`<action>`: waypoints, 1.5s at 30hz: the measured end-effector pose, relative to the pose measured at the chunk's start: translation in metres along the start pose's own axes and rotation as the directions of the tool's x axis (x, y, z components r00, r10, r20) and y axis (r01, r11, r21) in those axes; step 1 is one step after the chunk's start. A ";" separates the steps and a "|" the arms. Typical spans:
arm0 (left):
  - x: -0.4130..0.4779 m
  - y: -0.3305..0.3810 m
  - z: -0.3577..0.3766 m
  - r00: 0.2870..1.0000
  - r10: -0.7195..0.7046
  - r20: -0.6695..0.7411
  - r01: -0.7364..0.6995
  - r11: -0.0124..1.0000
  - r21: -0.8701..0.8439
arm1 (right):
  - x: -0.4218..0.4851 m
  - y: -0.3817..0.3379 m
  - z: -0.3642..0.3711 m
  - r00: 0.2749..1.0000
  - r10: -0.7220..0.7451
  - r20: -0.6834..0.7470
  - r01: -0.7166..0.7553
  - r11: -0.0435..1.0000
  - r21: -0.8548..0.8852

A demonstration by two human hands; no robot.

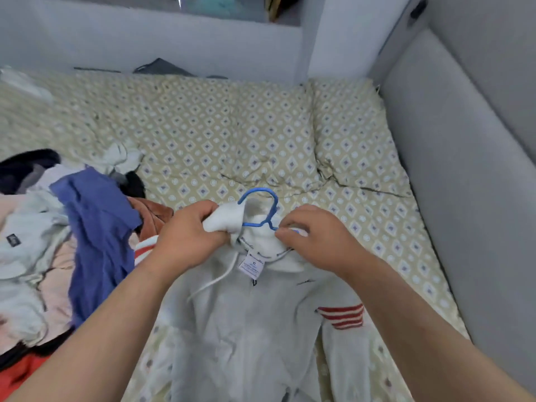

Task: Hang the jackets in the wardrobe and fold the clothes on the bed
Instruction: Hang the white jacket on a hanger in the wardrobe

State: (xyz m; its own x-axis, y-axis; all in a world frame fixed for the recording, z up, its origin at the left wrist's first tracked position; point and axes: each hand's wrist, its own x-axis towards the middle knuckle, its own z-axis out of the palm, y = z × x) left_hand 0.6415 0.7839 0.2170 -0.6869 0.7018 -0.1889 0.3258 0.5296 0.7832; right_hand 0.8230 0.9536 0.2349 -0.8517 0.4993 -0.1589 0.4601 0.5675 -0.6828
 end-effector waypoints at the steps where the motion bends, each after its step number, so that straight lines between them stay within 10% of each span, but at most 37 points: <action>1: -0.005 0.013 -0.016 0.999 0.032 -0.015 -0.033 0.999 -0.009 | -0.002 -0.010 -0.016 1.000 0.002 -0.025 -0.003 0.999 -0.041; 7: -0.046 0.065 -0.100 0.981 0.160 -0.105 -0.166 0.985 -0.049 | -0.033 -0.079 -0.084 0.965 0.216 -0.152 -0.241 0.954 -0.179; 20: -0.133 0.173 -0.232 0.846 0.325 -0.424 -0.250 0.942 0.223 | -0.086 -0.251 -0.151 0.844 -0.097 -0.527 0.012 0.987 -0.163; 33: -0.244 0.211 -0.286 0.694 0.278 -0.664 -0.193 0.960 0.200 | -0.116 -0.363 -0.171 0.751 -0.561 -0.349 0.395 0.804 -0.444; 45: -0.420 0.203 -0.268 0.544 0.168 -0.822 -0.052 0.985 0.167 | -0.159 -0.389 -0.118 0.667 -0.737 -0.110 0.733 0.675 -0.078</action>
State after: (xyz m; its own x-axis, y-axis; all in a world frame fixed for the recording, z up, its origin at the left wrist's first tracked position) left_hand 0.8222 0.4692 0.6144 -0.8532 0.0789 0.5155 0.4644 0.5646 0.6823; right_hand 0.8094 0.7312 0.6100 -0.8795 -0.0130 0.4757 -0.2941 0.8007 -0.5219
